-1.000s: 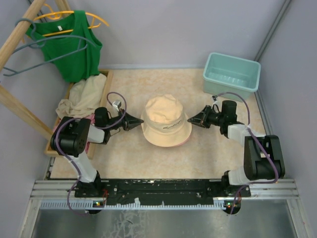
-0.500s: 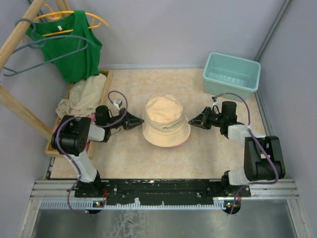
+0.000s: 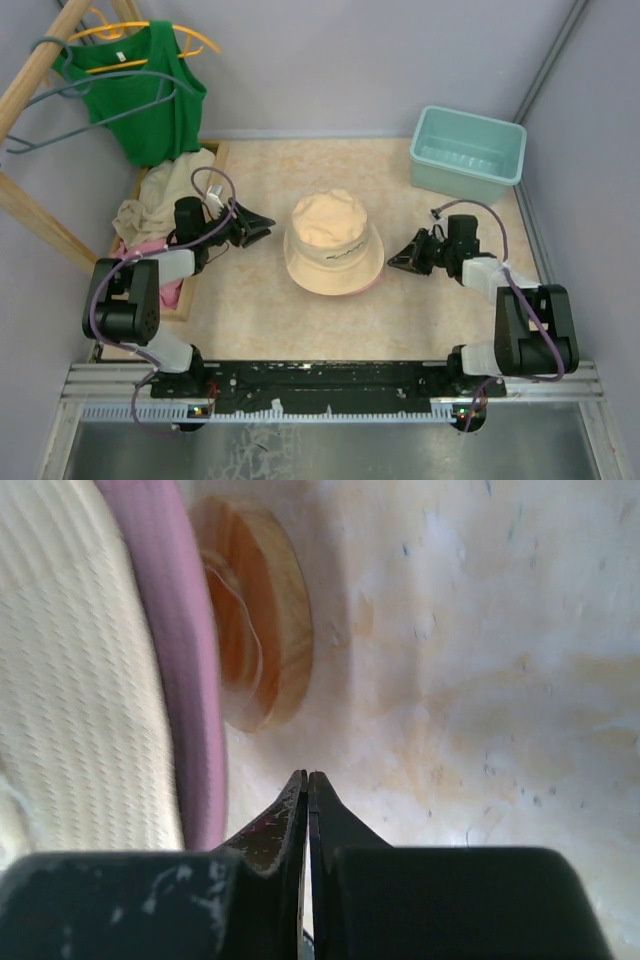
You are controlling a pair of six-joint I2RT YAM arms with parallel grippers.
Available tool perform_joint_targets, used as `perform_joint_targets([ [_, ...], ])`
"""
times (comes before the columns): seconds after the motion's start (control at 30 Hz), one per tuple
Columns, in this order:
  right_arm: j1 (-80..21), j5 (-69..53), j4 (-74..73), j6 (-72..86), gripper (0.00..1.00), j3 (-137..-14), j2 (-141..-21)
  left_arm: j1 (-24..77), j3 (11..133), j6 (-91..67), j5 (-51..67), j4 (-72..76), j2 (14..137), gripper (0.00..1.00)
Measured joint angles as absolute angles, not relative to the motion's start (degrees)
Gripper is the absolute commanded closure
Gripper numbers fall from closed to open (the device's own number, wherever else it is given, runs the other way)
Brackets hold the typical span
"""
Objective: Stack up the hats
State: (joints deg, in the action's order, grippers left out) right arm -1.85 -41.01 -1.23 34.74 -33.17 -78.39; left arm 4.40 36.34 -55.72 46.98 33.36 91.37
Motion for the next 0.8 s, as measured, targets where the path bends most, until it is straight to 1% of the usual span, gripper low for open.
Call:
perform_joint_targets([
  [0.1, -3.5, -40.7, 0.0, 36.4, 1.0, -29.7, -77.6, 3.3, 36.8, -54.0, 43.4, 28.9, 88.8, 0.44],
  [0.23, -10.4, -40.7, 5.6, 41.9, 1.0, -22.8, -77.4, 2.4, 38.9, -51.1, 38.3, 22.8, 85.3, 0.44],
  [0.4, -17.1, -40.2, 21.3, 53.1, 1.0, -16.2, -80.3, 1.9, 41.7, -48.9, 36.0, 20.4, 84.2, 0.44],
  [0.5, -20.3, -36.8, 34.9, 60.7, 1.0, -12.1, -82.8, 1.7, 41.6, -48.6, 35.8, 19.4, 84.2, 0.44],
  [0.67, -24.8, -29.5, 47.6, 67.4, 1.0, -10.6, -85.9, 1.7, 41.6, -47.6, 35.6, 18.5, 84.2, 0.44],
  [0.8, -27.9, -24.1, 54.7, 71.0, 1.0, -11.0, -90.9, 1.7, 41.6, -47.0, 35.3, 17.6, 84.2, 0.44],
])
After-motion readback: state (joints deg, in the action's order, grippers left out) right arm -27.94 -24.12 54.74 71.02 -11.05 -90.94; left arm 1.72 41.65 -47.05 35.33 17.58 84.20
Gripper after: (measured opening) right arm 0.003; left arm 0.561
